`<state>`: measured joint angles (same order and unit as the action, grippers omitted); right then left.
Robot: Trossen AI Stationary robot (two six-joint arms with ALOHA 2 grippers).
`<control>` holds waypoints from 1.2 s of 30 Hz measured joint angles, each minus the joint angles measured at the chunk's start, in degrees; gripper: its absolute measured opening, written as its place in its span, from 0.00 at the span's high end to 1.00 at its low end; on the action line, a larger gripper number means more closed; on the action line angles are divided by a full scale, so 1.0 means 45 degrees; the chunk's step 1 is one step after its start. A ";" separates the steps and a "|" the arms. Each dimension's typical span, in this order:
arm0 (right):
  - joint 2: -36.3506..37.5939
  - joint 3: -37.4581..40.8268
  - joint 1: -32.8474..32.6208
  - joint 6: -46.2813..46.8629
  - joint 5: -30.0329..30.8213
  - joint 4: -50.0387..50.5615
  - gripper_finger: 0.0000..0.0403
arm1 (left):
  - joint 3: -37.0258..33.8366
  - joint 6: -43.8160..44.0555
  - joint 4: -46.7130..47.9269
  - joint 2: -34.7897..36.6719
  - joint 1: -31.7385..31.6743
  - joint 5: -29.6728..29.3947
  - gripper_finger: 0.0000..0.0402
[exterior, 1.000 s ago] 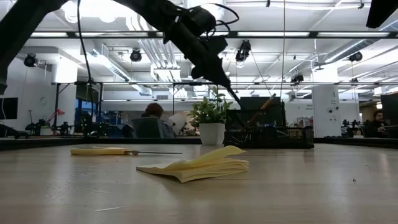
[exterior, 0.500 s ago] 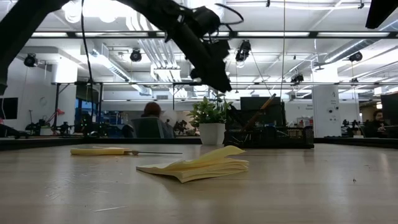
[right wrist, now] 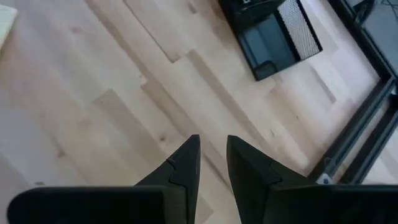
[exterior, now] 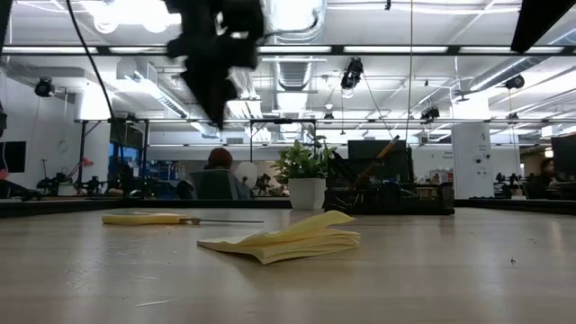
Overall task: Pick and place office supplies into organizer
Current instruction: Put the yellow scissors into the desk organizer
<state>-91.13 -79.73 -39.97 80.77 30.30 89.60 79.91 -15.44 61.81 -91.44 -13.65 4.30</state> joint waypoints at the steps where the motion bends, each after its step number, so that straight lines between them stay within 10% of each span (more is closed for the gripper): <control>1: 0.0000 0.0045 0.0101 -0.0158 -0.0006 0.0014 0.83 | -0.0724 0.0023 -0.0012 0.0269 0.0134 0.0057 0.55; 14: 0.0000 0.0090 0.0530 -0.0956 -0.0020 -0.0160 0.83 | -0.7198 0.0004 -0.4079 0.2636 0.1974 0.0200 0.55; 36: 0.0000 0.0090 0.0535 -0.0988 -0.0162 -0.0316 0.83 | -0.7662 0.0063 -0.5841 -0.0165 0.2258 -0.0514 0.63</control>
<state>-91.13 -79.33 -37.56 76.32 29.58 88.18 45.43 -15.16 35.53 -92.18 -3.49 1.99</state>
